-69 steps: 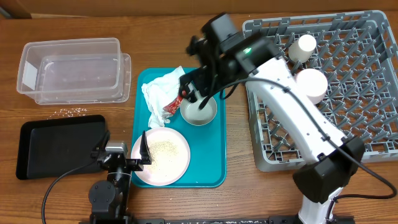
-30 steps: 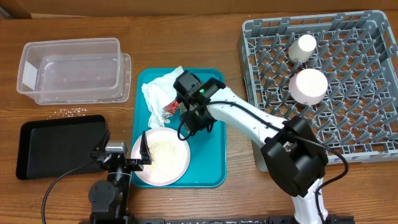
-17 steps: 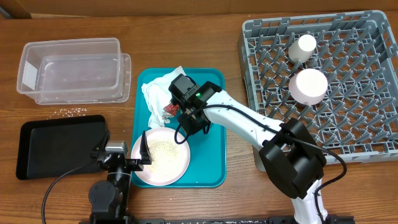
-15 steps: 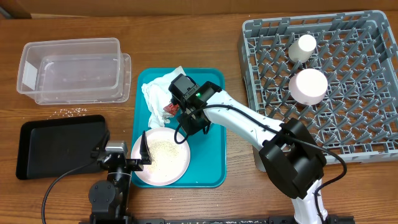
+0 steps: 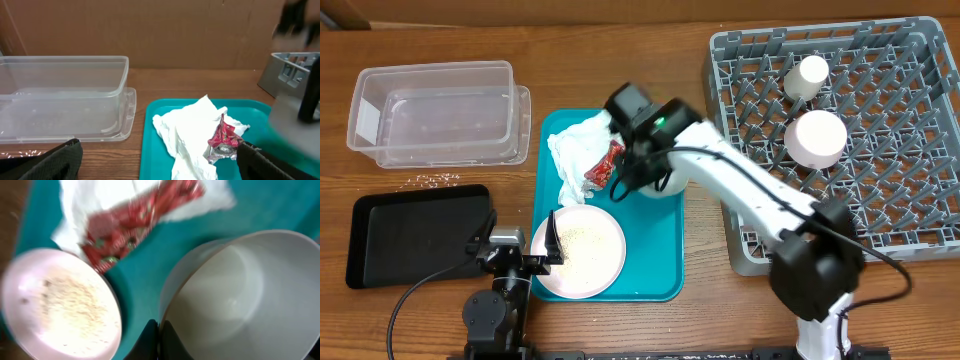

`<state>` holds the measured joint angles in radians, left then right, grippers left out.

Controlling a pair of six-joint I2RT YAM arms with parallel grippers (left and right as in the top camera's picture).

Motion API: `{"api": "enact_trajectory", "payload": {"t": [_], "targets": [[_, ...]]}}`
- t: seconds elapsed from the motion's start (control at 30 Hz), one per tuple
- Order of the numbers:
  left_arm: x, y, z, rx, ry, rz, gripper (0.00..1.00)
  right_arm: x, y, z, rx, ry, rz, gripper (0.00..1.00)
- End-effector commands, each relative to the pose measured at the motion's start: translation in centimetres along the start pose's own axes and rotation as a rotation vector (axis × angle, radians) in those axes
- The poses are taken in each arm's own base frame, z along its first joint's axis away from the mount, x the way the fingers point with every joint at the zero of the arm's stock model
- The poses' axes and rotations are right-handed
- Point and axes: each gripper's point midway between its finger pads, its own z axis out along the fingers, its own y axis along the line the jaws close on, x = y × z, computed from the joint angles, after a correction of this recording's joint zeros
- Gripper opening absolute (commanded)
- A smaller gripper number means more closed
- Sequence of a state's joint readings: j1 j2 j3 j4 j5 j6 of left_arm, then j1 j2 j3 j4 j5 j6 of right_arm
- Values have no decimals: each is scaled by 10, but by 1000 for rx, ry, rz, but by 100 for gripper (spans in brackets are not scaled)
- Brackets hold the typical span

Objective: Sort waste into correct bins and load items into the dishwasher
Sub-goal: 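Lift the steel cup with the right gripper over the dish rack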

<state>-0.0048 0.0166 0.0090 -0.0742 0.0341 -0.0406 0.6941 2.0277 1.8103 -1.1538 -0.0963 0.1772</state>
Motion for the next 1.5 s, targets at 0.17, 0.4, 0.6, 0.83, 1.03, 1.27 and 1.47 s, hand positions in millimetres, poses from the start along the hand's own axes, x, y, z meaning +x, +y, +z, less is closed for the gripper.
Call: {"api": "enact_trajectory", "payload": {"t": [0.17,0.4,0.6,0.83,1.03,1.27,1.47], "targets": [[0,0,0,3,-6,26,100,-30,-55,-146,-10,-290,168,4],[0,0,0,3,-6,26,100,3,-121,-193,42,-310,396,4],[0,0,0,3,-6,26,100,39,-146,-209,66,-253,533,4],[0,0,0,3,-6,26,100,65,-165,-207,94,-173,615,4],[0,0,0,3,-6,26,100,72,-193,-212,85,-186,708,4],[0,0,0,3,-6,26,100,63,-217,-225,-191,-300,695,4],[0,0,0,3,-6,26,100,78,-220,-228,-516,-380,637,4]]}}
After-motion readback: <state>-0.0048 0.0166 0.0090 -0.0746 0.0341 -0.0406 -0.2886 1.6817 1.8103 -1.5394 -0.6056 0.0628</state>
